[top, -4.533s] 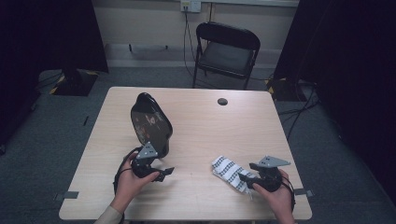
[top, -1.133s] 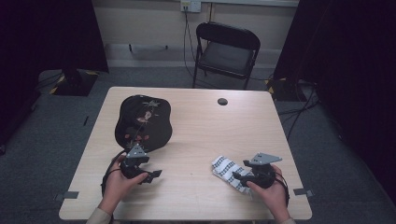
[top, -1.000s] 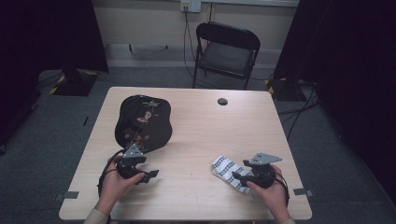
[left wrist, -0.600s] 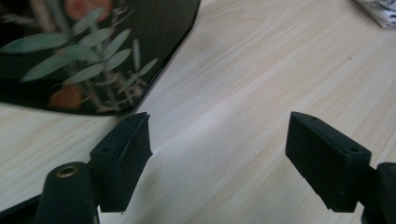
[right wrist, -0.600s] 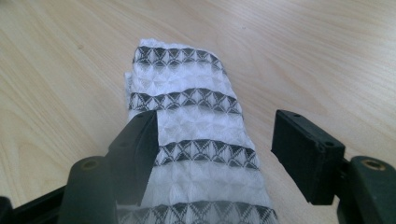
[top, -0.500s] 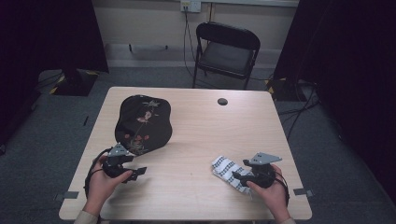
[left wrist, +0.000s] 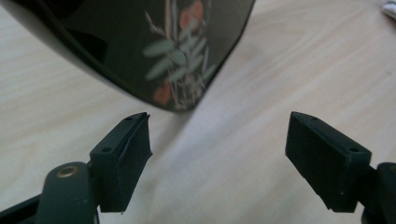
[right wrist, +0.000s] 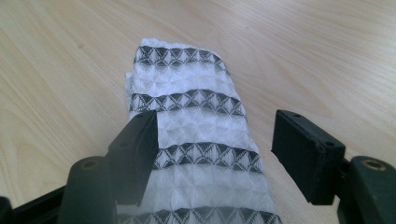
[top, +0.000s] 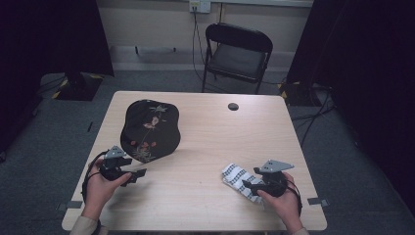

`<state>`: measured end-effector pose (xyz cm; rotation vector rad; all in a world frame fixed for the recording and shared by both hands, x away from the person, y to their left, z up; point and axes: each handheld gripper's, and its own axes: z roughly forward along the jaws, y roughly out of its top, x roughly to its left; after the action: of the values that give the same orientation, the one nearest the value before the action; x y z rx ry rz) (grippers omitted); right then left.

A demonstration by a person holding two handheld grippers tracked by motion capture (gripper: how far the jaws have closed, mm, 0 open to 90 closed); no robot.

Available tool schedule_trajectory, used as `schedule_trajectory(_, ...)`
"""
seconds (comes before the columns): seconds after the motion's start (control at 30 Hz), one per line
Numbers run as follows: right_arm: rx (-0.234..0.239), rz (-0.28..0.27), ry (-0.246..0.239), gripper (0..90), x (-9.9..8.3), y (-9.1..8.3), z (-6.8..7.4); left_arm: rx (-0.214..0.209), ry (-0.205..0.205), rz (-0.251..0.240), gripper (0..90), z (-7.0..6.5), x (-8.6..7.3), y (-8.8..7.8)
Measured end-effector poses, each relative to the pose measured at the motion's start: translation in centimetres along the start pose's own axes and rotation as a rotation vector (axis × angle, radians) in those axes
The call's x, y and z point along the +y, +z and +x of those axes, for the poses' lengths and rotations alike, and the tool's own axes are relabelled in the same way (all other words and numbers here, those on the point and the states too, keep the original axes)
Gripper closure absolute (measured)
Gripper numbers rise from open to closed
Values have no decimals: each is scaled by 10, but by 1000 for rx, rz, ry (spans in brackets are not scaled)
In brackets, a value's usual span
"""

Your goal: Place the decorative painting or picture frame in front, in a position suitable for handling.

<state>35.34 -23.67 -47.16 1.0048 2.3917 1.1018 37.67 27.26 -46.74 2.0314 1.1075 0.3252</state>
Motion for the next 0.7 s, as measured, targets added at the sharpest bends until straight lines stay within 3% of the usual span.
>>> schedule_trajectory(0.07,3,2,0,317,1,1,1,1,-22,1,214,4,3,3)
schedule_trajectory(0.37,1,2,-2,317,0,0,1,-1,-31,-19,228,8,7,6)
schedule_trajectory(0.7,0,1,-4,317,1,-1,1,-4,-8,-16,236,-3,4,4)
